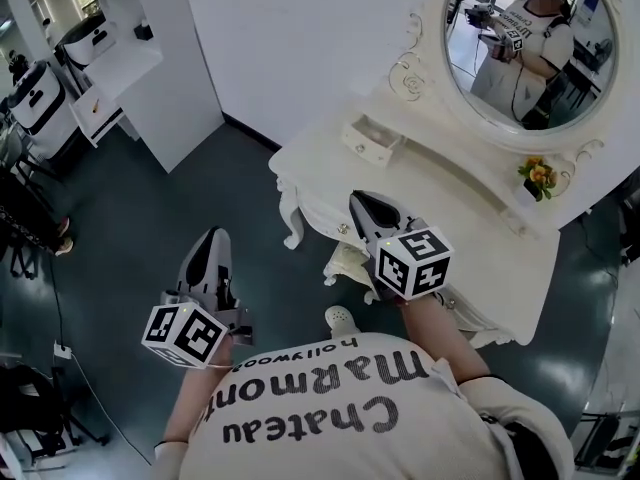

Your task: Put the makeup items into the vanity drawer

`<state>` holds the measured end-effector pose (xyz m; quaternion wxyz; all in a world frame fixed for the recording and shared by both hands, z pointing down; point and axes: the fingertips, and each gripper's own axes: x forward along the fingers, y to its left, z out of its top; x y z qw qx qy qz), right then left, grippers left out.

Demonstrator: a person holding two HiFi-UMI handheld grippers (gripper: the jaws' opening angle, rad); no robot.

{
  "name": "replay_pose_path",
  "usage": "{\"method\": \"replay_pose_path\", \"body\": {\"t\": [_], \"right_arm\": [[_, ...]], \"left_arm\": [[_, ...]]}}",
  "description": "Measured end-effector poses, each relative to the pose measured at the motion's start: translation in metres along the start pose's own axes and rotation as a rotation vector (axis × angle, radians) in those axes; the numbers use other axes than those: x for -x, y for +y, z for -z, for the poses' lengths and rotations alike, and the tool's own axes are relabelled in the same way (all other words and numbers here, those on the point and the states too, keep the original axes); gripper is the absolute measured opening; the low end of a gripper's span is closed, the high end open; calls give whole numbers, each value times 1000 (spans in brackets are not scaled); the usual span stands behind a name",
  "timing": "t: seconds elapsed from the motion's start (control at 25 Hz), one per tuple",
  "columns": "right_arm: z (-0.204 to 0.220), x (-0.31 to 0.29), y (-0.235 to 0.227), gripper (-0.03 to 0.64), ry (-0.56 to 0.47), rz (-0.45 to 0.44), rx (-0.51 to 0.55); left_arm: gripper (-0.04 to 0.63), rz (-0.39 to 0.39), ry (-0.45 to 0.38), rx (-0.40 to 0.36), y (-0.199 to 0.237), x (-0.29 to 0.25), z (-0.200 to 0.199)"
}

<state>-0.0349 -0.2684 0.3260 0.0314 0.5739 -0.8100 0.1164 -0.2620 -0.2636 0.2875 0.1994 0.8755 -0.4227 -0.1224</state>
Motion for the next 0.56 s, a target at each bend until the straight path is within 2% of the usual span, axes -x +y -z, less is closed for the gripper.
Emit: {"method": "replay_pose_path", "body": {"t": [0.56], "right_arm": [[6, 11, 8, 32, 16, 17, 3]], "left_arm": [[9, 4, -9, 24, 2, 15, -1]]}}
